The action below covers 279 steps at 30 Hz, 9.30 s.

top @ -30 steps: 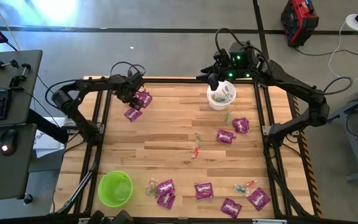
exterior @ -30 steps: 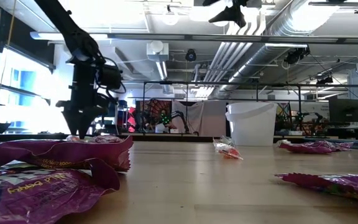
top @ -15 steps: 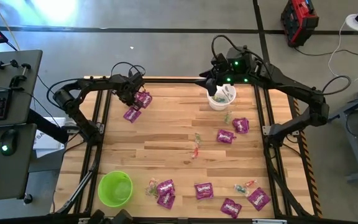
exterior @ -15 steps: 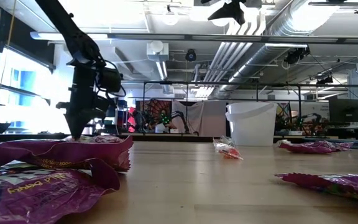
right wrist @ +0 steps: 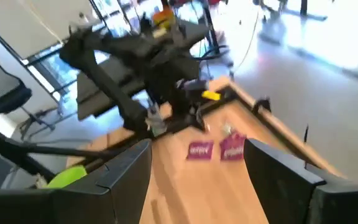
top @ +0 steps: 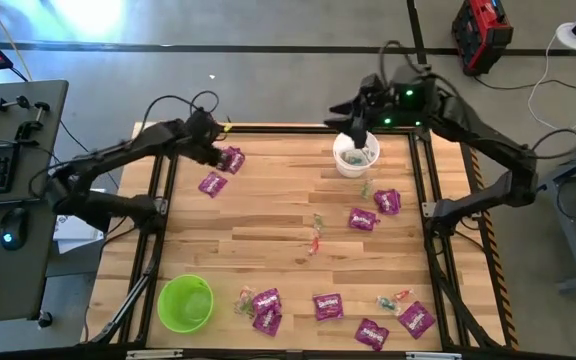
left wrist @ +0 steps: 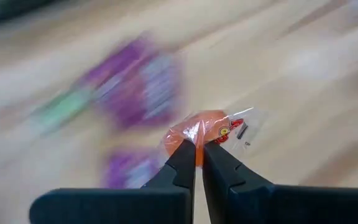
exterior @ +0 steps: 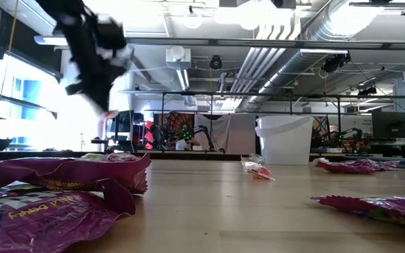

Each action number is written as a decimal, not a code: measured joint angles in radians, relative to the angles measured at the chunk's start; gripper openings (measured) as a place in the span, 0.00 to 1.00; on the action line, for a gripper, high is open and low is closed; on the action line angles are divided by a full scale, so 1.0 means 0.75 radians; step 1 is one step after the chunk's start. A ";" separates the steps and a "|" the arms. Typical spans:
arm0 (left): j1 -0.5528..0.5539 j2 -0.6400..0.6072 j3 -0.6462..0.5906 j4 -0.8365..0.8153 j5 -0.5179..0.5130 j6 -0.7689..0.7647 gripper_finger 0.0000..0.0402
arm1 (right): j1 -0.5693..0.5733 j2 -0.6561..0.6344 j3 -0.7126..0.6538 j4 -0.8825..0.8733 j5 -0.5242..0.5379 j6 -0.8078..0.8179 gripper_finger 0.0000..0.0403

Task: Sort candy by brand, put in halloween buckets
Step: Put the orange gummy into the white bucket, then put the green gummy into the white bucket

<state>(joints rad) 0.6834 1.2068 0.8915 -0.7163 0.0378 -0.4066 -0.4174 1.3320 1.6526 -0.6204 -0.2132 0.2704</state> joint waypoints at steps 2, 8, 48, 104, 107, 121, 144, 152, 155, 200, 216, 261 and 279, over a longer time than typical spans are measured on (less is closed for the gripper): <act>-0.111 -0.019 0.001 0.183 0.019 -0.082 0.00 | -0.011 -0.009 0.023 0.002 0.038 -0.010 0.61; -0.378 0.180 0.006 0.754 0.013 -0.247 0.00 | -0.041 -0.028 0.069 -0.012 0.133 0.023 0.61; -0.421 1.480 1.373 0.796 0.026 0.317 0.49 | -0.046 -0.025 0.069 -0.129 0.258 0.022 0.61; -1.341 0.651 0.535 -0.066 0.342 -0.202 0.51 | -0.022 0.023 0.068 -0.589 0.269 0.047 0.61; -1.359 0.774 0.671 -0.149 0.405 -0.375 0.51 | -0.004 0.023 0.068 -0.597 0.269 -0.001 0.61; -1.521 1.034 0.858 -0.452 0.179 -0.733 0.51 | 0.046 0.023 0.068 -0.607 0.269 -0.012 0.61; -1.549 1.168 0.857 -0.372 0.145 -0.744 0.29 | 0.046 0.023 0.068 -0.606 0.299 0.027 0.61; -1.567 1.166 0.857 -0.341 0.119 -0.739 0.19 | 0.046 0.023 0.068 -0.606 0.300 0.023 0.61; -1.551 1.155 0.867 -0.408 0.105 -0.700 0.22 | 0.046 0.023 0.068 -0.606 0.300 0.022 0.61; -1.607 1.169 0.854 -0.413 0.294 -0.734 0.22 | 0.045 0.105 0.069 -0.613 0.315 -0.003 0.61; -1.475 0.613 0.961 -0.271 -0.027 -0.145 0.01 | 0.042 -0.020 0.069 -0.625 0.294 0.022 0.61; -0.533 1.192 1.174 0.869 0.185 0.513 0.01 | 0.042 -0.163 0.069 -0.341 0.324 0.080 0.61; -0.423 1.533 1.478 0.886 0.104 0.625 0.29 | 0.042 -0.155 0.069 -0.364 0.523 0.121 0.61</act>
<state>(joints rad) 0.3664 2.3565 1.9999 -0.0519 0.1155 0.0624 -0.3862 1.2155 1.7042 -0.8932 0.1792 0.3614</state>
